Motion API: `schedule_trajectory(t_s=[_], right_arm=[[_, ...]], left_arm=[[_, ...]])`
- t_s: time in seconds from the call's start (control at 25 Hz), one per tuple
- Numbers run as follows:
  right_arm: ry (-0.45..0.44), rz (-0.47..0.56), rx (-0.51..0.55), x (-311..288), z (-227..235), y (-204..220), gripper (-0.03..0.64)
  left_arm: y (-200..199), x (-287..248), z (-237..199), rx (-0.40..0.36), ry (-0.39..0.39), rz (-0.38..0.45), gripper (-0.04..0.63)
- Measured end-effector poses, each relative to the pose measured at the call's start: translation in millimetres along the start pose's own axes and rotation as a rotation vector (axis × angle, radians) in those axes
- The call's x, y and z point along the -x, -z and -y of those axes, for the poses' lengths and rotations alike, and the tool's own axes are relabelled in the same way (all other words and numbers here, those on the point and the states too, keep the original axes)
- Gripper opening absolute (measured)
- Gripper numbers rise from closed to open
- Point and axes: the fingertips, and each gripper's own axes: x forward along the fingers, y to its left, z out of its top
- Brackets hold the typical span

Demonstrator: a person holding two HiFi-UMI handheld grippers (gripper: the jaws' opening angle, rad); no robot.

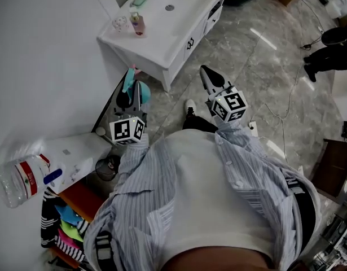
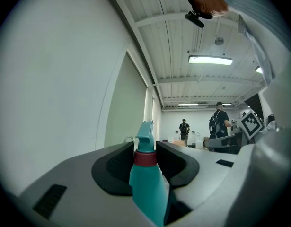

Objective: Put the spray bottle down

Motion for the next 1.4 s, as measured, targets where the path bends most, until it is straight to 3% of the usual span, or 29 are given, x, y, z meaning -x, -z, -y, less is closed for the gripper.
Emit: schedule_trajectory(t_s=[0.4, 0.76, 1.08, 1.4], right_arm=[[-0.130, -0.003, 0.012, -111.3, 99.6, -33.8, 0.015], [-0.185, -0.046, -0.016, -162.6, 139.1, -25.5, 0.015], [-0.154, -0.106, -0.025, -205.6, 147.1, 5.1, 0.015], [-0.014, -0.097, -0.023, -261.0, 170.9, 15.0, 0.015]], left_arm=[[-5.5, -158.0, 4.4, -0.023, 0.000, 0.017, 0.140], [16.7, -231.7, 2.3, -0.042, 0.019, -0.056, 0.140], [58.4, -286.2, -24.8, -0.007, 0.093, -0.080, 0.140], [78.7, -346.8, -52.0, -0.020, 0.200, -0.070, 0.140]])
